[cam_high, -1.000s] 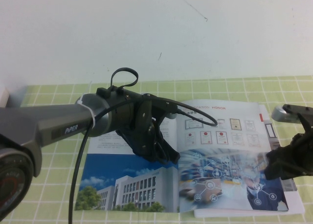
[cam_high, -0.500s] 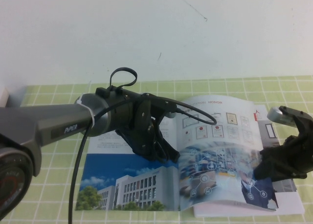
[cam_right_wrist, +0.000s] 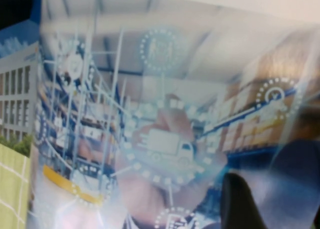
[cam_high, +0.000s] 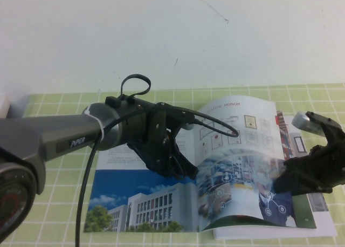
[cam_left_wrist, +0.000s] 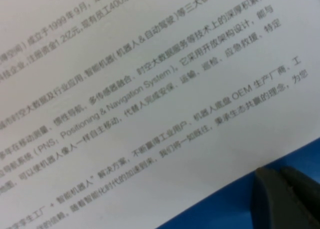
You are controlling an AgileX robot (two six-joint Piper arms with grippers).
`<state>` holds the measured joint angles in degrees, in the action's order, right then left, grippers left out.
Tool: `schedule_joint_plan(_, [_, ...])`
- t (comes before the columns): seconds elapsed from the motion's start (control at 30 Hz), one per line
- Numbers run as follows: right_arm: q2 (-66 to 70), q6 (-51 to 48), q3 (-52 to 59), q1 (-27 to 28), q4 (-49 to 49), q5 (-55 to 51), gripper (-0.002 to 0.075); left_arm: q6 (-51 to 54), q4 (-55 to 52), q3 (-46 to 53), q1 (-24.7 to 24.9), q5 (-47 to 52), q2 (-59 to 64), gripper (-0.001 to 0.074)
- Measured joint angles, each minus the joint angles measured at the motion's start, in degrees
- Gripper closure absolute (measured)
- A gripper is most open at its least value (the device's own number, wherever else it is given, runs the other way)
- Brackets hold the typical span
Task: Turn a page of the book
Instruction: Open the closed book
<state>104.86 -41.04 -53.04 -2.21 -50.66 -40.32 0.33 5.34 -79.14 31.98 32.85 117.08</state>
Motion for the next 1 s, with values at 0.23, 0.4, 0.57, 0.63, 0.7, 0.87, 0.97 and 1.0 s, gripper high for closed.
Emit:
schedule_joint_plan(0.23, [-1.52,-0.86,0.0,-0.11,-0.11,-0.43,0.041,0.0,0.04,0.0,0.0,0.0,0.0,0.0738])
schedule_joint_plan(0.4, [-1.61,-5.1,0.0,-0.11,-3.67,-1.87,0.0411,0.0,0.04,0.0,0.0,0.0,0.0,0.0738])
schedule_joint_plan(0.57, [-1.61,-11.9,0.0,-0.11,-11.14,-4.22,0.0411,0.0,0.04,0.0,0.0,0.0,0.0,0.0738])
schedule_joint_plan(0.63, [-1.61,-14.79,0.0,-0.11,-14.28,-5.4,0.0411,0.0,0.04,0.0,0.0,0.0,0.0,0.0738])
schedule_joint_plan(0.7, [-1.61,-17.11,0.0,-0.11,-16.75,-6.15,0.0411,0.0,0.04,0.0,0.0,0.0,0.0,0.0738])
schedule_joint_plan(0.87, [-1.61,-19.23,0.0,-0.11,-18.95,-6.99,0.0411,0.09,-0.09,0.0,0.0,0.0,0.0,0.0738])
schedule_joint_plan(0.97, [-1.61,-20.96,0.0,-0.11,-19.64,-8.06,0.0412,0.09,-0.87,0.0,0.0,0.0,0.0,0.0738])
schedule_joint_plan(1.0, [-1.61,-21.66,0.0,-0.11,-19.93,-8.4,0.0414,0.09,-1.15,0.0,0.0,0.0,0.0,0.0738])
